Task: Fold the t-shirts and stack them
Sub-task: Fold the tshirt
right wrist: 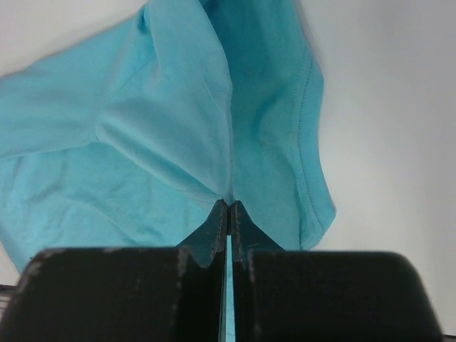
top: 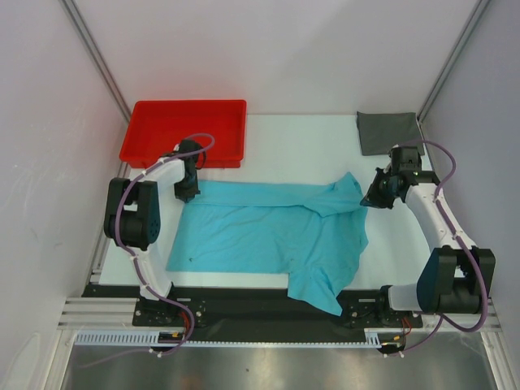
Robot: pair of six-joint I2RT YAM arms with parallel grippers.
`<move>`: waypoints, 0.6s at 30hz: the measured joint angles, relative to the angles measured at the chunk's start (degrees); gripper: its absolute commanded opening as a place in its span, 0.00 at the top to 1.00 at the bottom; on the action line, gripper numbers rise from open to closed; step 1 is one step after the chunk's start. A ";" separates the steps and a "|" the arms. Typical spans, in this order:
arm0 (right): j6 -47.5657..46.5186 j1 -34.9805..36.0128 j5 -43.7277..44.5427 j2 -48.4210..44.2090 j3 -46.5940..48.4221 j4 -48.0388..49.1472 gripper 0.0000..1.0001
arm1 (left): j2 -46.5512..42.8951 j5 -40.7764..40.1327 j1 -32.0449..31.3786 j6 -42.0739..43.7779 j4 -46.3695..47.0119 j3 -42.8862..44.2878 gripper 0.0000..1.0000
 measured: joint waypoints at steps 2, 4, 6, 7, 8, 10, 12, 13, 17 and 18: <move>-0.11 -0.07 0.09 0.00 -0.74 -0.02 1.00 | 0.00 0.07 0.00 0.00 0.04 -0.20 1.00; -0.11 -0.11 0.13 0.00 -1.84 -0.07 1.00 | 0.02 0.07 0.00 0.00 0.04 -0.28 1.00; -0.09 -0.11 0.11 0.00 -2.78 -0.11 1.00 | 0.02 0.09 0.00 -0.02 0.09 -0.33 1.00; -0.07 -0.11 0.07 0.00 -3.08 -0.09 1.00 | 0.02 0.09 0.00 -0.02 0.15 -0.39 1.00; -0.04 -0.11 0.02 0.00 -3.34 -0.11 1.00 | 0.02 0.11 0.00 -0.02 0.17 -0.50 1.00; 0.07 -0.11 -0.02 -0.02 -3.52 -0.17 1.00 | 0.02 0.13 0.00 -0.02 0.17 -0.76 1.00; 0.20 -0.15 -0.37 -0.15 -3.52 -0.13 1.00 | 0.02 0.22 0.00 -0.02 0.15 -0.94 1.00; 0.31 -0.17 -0.61 -0.33 -3.54 -0.15 1.00 | 0.02 0.24 0.00 -0.02 0.13 -0.94 1.00; 1.38 -0.22 -1.77 -1.53 -4.46 -0.15 1.00 | 0.07 0.24 0.00 -0.02 0.15 -0.94 1.00; 1.60 -0.22 -2.05 -1.68 -4.68 -0.20 1.00 | 0.07 0.24 0.00 -0.02 0.15 -0.94 1.00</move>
